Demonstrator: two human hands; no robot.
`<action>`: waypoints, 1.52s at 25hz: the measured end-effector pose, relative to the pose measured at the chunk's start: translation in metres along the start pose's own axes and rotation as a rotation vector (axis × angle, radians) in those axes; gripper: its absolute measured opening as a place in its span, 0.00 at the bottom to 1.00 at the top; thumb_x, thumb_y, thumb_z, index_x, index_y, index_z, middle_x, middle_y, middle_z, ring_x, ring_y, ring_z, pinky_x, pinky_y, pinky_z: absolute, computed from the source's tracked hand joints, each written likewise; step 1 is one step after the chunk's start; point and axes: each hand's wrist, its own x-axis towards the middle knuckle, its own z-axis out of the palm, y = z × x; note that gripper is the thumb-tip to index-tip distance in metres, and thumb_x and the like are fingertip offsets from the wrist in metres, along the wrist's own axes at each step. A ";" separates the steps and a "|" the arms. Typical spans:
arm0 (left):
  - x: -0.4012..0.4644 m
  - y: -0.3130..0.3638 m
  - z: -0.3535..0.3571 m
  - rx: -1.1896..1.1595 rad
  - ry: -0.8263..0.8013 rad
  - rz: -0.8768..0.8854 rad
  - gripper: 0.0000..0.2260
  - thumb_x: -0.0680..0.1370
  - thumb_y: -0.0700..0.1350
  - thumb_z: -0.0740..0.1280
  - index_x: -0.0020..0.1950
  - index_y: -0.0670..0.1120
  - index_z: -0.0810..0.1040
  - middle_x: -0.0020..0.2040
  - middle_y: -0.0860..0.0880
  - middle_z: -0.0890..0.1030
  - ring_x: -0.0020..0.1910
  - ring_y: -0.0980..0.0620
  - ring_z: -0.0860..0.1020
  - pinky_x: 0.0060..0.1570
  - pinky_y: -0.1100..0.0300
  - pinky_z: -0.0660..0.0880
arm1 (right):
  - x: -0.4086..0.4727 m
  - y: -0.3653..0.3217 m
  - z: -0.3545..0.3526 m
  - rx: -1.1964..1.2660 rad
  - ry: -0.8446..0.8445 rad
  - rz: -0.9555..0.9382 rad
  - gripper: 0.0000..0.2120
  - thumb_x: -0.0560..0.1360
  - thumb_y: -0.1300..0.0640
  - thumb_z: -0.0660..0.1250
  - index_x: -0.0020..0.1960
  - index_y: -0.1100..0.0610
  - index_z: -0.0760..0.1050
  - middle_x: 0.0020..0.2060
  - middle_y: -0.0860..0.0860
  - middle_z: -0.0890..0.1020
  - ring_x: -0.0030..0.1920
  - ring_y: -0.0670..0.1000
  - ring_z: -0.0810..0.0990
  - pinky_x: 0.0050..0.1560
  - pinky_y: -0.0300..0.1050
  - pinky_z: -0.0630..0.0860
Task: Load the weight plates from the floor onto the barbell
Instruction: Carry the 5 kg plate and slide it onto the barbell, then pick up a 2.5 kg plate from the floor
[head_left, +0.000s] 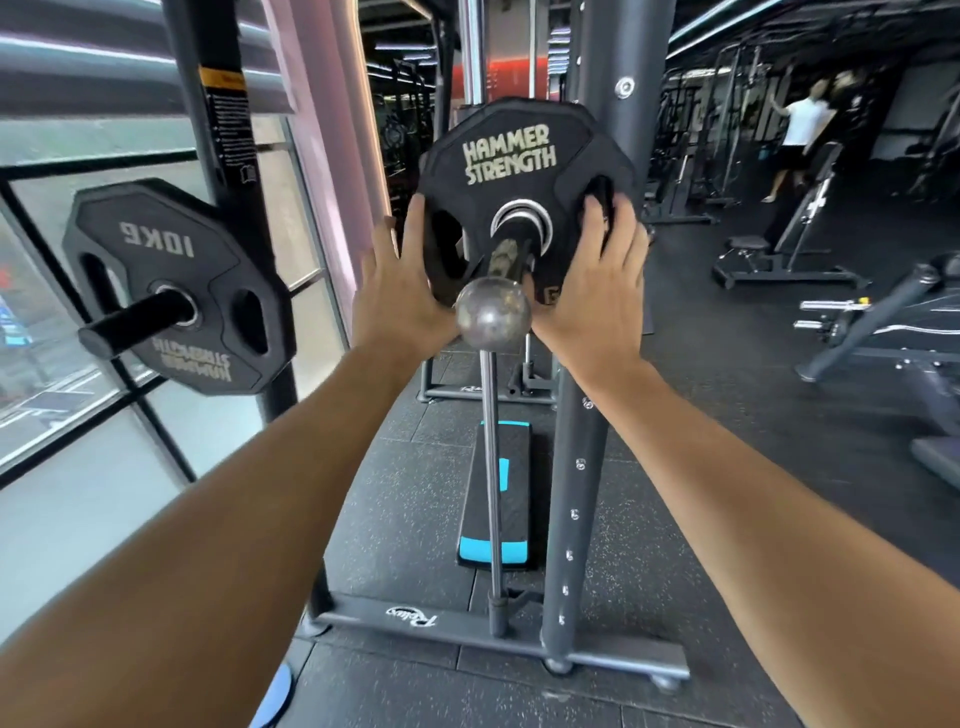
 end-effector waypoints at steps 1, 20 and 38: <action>-0.017 -0.008 -0.004 0.044 0.011 -0.005 0.49 0.71 0.50 0.78 0.83 0.52 0.50 0.77 0.43 0.59 0.73 0.39 0.65 0.66 0.40 0.72 | -0.015 -0.005 0.002 0.024 -0.025 0.027 0.46 0.70 0.41 0.74 0.77 0.60 0.57 0.76 0.59 0.61 0.75 0.62 0.60 0.69 0.64 0.70; -0.237 -0.204 -0.122 0.549 0.051 -0.455 0.34 0.78 0.65 0.53 0.75 0.45 0.71 0.73 0.42 0.72 0.71 0.39 0.70 0.72 0.41 0.65 | -0.180 -0.216 0.092 0.446 -0.601 -0.560 0.32 0.77 0.34 0.62 0.71 0.55 0.69 0.63 0.52 0.73 0.67 0.55 0.69 0.59 0.53 0.73; -0.445 -0.538 -0.106 0.577 -0.333 -1.030 0.30 0.79 0.64 0.58 0.71 0.44 0.72 0.66 0.40 0.75 0.64 0.39 0.74 0.67 0.41 0.67 | -0.388 -0.419 0.331 0.390 -1.089 -0.609 0.37 0.76 0.32 0.60 0.75 0.56 0.64 0.68 0.57 0.73 0.69 0.59 0.69 0.61 0.58 0.72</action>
